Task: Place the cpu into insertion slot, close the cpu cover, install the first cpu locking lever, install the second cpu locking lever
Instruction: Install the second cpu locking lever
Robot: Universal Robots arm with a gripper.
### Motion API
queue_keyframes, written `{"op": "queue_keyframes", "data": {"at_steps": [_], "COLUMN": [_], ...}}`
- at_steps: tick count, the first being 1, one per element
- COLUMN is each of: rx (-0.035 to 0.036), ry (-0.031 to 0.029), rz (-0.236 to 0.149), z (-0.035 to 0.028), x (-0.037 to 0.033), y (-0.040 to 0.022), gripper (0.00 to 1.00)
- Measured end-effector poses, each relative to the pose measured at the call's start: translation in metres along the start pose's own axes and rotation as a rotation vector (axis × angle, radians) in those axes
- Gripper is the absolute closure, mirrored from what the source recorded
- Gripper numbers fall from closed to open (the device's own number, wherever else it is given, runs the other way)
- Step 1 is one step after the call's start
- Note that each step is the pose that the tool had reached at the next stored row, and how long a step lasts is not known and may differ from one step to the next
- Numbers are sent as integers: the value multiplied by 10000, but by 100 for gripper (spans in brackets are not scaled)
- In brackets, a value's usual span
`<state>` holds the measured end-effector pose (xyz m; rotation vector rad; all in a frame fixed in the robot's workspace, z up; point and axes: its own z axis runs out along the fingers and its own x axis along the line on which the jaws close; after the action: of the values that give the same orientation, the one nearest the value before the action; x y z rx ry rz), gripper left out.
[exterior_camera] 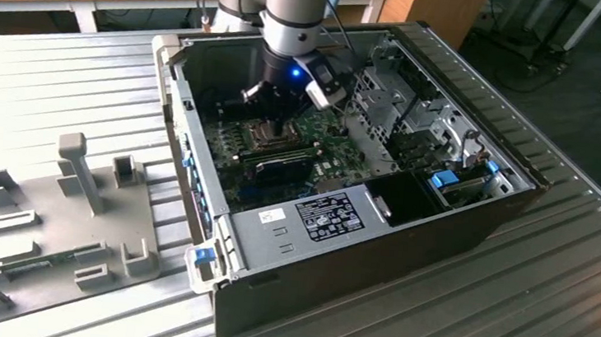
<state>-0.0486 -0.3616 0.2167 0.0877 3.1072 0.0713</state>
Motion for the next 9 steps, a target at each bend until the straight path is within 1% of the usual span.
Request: {"op": "queue_keyframes", "data": {"at_steps": [9], "rx": [-1], "ry": [-1], "rz": [0], "z": [5], "x": [6], "y": [105], "gripper": [90]}}
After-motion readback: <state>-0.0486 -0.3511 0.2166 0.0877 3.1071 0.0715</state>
